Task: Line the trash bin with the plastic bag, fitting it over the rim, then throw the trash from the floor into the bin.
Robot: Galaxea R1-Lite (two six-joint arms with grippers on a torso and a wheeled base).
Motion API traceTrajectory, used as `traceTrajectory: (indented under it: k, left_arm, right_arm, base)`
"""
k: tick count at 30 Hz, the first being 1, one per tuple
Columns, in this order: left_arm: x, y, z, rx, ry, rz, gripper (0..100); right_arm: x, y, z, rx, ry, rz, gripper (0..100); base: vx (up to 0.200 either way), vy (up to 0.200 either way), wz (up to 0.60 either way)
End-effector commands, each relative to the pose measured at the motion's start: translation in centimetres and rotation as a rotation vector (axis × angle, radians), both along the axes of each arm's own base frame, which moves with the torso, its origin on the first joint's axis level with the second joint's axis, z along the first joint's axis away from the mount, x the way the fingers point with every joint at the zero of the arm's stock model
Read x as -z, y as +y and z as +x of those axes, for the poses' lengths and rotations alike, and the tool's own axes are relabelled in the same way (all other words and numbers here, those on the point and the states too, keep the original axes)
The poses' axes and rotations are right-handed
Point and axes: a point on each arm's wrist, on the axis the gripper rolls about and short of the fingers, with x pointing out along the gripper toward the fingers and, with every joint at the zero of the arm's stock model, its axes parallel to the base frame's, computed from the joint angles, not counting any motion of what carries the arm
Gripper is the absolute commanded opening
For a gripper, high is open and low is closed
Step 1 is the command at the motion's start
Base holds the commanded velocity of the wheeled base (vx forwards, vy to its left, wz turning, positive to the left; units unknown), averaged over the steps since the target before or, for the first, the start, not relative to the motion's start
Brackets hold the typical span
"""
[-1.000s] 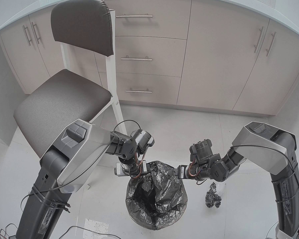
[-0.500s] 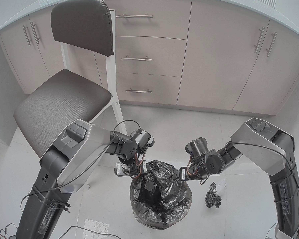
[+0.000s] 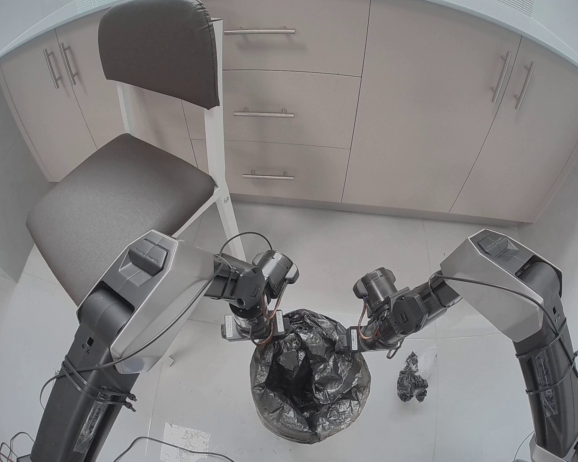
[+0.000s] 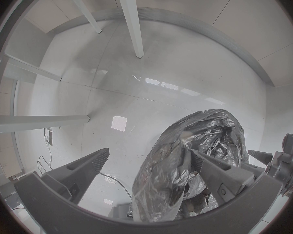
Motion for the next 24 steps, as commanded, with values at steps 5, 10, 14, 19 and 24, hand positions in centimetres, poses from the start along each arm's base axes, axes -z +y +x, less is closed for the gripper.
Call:
traceTrajectory:
  k: [5, 10, 14, 19, 24]
  left_arm:
    - [0.1, 0.0, 0.0, 0.000, 0.002, 0.000, 100]
    - [-0.1, 0.0, 0.0, 0.000, -0.001, -0.001, 100]
    - [-0.1, 0.0, 0.0, 0.000, 0.000, -0.003, 100]
    - [-0.1, 0.0, 0.0, 0.000, 0.000, -0.003, 100]
    - [-0.1, 0.0, 0.0, 0.000, 0.000, -0.003, 100]
  right_arm:
    - [-0.2, 0.3, 0.5, 0.004, 0.019, -0.010, 100]
    - [-1.2, -0.2, -0.1, 0.000, -0.013, 0.017, 100]
    - [-1.1, -0.3, -0.9, -0.060, -0.095, 0.130, 100]
    - [-1.1, -0.7, -1.7, -0.115, -0.215, 0.196, 100]
    - [-1.1, -0.7, -1.9, -0.134, -0.223, 0.189, 100]
  base:
    - [0.000, 0.000, 0.00]
    - [0.000, 0.000, 0.00]
    - [0.000, 0.000, 0.00]
    - [0.000, 0.000, 0.00]
    - [0.000, 0.000, 0.00]
